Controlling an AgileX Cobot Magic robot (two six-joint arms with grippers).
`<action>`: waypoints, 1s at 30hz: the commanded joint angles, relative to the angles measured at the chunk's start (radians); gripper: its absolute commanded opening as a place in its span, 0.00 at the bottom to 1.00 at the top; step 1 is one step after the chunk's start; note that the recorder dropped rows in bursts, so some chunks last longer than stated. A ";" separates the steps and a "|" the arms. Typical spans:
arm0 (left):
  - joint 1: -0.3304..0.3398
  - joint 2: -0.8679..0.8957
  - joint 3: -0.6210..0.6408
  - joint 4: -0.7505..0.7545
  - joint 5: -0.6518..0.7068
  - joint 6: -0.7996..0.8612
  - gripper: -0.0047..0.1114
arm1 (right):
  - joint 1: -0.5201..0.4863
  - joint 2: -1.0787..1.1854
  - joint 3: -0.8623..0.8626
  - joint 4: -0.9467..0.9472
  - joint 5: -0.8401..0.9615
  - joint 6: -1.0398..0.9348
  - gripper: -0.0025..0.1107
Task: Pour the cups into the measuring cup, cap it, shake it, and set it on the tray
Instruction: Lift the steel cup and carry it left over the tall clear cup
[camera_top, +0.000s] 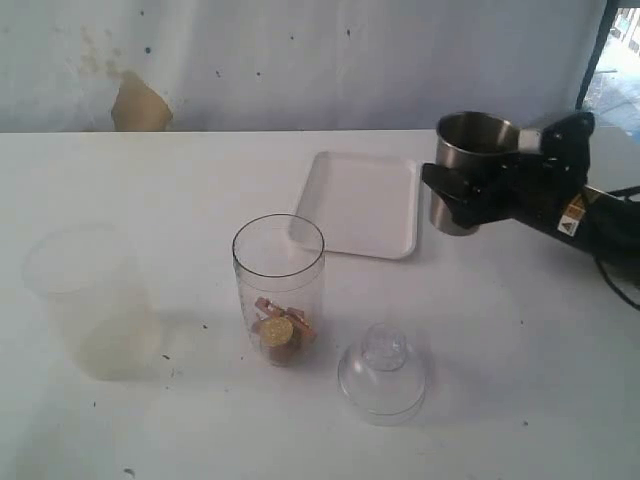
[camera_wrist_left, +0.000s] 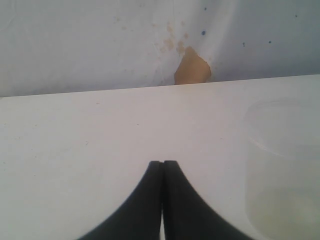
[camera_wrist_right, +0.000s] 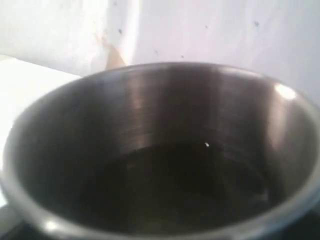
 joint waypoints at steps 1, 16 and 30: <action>-0.001 0.002 0.000 -0.009 -0.003 -0.002 0.04 | 0.082 -0.037 -0.067 0.006 -0.022 0.045 0.02; -0.001 0.002 0.000 -0.009 -0.003 -0.002 0.04 | 0.237 -0.035 -0.201 -0.005 0.087 0.048 0.02; -0.001 0.002 0.000 -0.009 -0.003 -0.002 0.04 | 0.278 -0.034 -0.212 -0.094 0.129 -0.037 0.02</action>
